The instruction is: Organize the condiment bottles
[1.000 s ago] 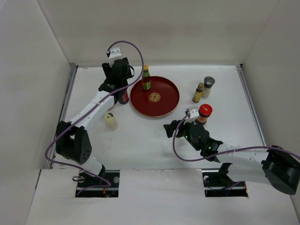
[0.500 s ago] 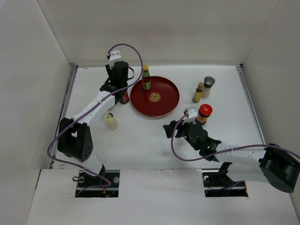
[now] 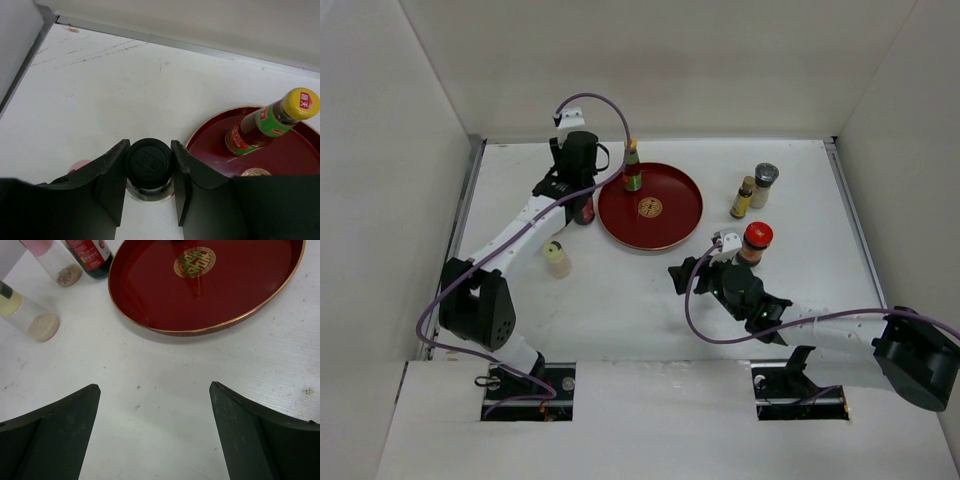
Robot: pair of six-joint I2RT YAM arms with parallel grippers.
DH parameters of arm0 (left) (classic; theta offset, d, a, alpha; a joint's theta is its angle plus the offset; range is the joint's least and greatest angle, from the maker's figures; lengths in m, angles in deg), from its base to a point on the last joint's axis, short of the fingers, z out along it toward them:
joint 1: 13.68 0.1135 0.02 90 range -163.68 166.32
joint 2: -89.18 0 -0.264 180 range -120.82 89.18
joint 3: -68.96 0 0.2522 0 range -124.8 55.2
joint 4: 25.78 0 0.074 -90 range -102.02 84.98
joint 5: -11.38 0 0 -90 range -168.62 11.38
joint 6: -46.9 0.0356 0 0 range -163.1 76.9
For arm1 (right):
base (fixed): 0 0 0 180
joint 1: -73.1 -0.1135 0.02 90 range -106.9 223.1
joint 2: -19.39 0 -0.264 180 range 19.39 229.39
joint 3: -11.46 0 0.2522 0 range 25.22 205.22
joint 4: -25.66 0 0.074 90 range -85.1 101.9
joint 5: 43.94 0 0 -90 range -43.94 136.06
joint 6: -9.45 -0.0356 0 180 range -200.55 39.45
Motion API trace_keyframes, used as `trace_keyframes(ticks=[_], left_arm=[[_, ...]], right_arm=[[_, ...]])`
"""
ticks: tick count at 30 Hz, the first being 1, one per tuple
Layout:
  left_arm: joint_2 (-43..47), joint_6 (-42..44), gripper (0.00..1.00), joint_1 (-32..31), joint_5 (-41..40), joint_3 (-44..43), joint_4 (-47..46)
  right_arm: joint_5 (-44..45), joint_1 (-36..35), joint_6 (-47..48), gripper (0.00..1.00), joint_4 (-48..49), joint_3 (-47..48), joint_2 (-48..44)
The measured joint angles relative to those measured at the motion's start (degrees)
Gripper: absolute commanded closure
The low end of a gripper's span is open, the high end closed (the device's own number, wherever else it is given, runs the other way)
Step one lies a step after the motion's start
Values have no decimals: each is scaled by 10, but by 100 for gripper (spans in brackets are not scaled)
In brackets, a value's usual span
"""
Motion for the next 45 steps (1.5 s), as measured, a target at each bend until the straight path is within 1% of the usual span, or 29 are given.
trace_keyframes(ticks=[4, 10, 19, 29, 32, 37, 39, 41, 45], left_arm=[[0, 15, 82, -20, -3, -28, 14], [0, 21, 83, -45, -7, -60, 13], [-7, 30, 84, -69, -13, -77, -5], [-94, 34, 83, -87, -13, -78, -53], [-102, 38, 83, -89, -10, -88, -64], [-110, 38, 76, -92, -5, -85, -81], [-111, 38, 70, -92, -6, -77, -100], [-111, 38, 61, -92, -12, -65, -124], [-109, 38, 36, -91, -17, -38, -163]], right_arm=[[0, 0, 0, 2, 0, 0, 0], [0, 0, 0, 2, 0, 0, 0], [0, 0, 0, 2, 0, 0, 0], [0, 0, 0, 2, 0, 0, 0], [0, 0, 0, 2, 0, 0, 0], [0, 0, 1, 2, 0, 0, 0], [0, 0, 1, 2, 0, 0, 0], [0, 0, 2, 2, 0, 0, 0], [0, 0, 2, 1, 0, 0, 0]])
